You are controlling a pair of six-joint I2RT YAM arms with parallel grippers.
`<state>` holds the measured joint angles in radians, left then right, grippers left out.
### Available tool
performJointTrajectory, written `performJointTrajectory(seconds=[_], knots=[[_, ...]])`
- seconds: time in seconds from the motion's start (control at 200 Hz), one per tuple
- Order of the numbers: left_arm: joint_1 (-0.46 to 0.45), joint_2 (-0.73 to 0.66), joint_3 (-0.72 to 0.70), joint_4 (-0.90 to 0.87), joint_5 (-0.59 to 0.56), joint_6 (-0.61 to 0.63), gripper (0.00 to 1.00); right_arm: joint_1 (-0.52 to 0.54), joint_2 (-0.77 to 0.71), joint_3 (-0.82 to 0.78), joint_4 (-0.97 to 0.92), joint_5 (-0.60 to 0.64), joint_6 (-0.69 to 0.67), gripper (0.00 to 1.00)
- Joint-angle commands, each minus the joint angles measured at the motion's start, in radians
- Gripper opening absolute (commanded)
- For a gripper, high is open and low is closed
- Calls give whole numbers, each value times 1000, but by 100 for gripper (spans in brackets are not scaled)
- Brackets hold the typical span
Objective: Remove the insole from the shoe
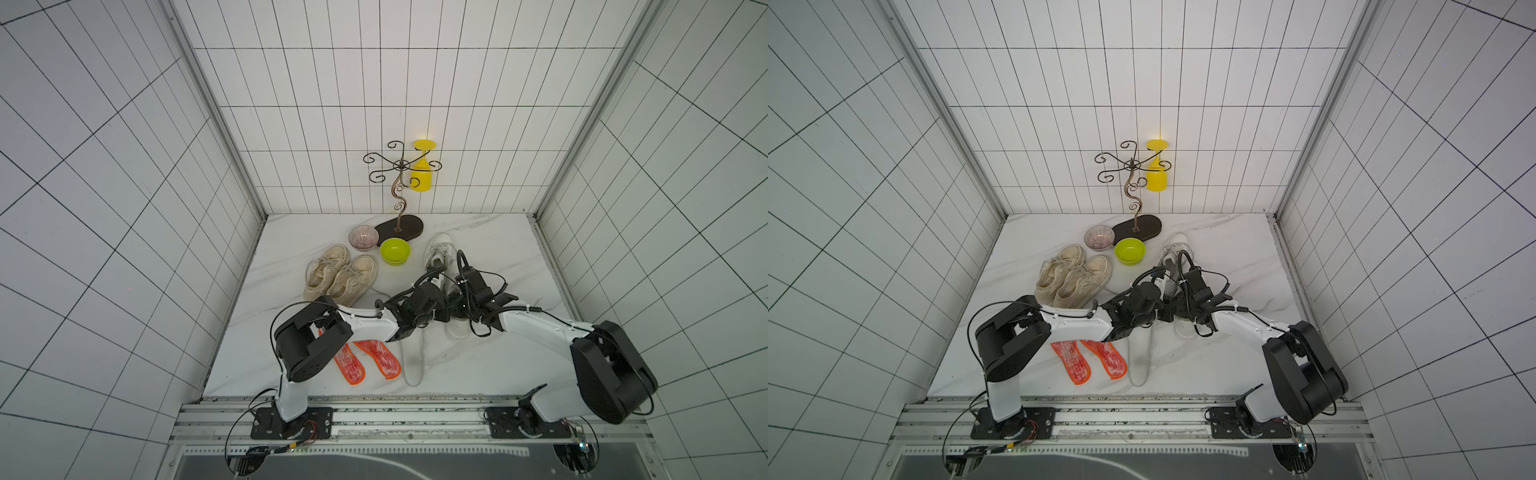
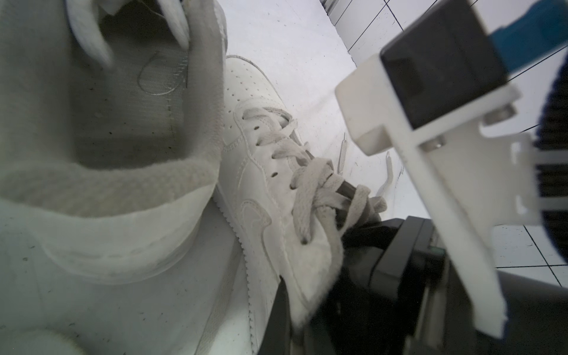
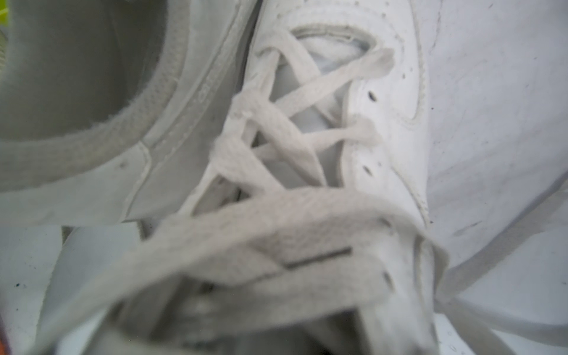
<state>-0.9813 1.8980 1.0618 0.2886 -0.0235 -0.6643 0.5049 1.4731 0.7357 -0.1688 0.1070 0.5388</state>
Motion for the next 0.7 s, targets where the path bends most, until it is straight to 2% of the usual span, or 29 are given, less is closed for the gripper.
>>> performJointTrajectory(seconds=[0.0,0.22,0.435,0.695], knots=[[-40,-80,-17,39,115,-4,0,-25,66,-75,-67,107,20,13],[-39,-81,-18,-3,57,-1,0,-27,-115,-95,-62,114,29,0],[-35,-76,-7,-84,-45,5,0,-37,-322,-126,-7,-8,15,0],[-33,-51,17,-169,-128,13,0,-60,-407,-158,56,-184,17,0]])
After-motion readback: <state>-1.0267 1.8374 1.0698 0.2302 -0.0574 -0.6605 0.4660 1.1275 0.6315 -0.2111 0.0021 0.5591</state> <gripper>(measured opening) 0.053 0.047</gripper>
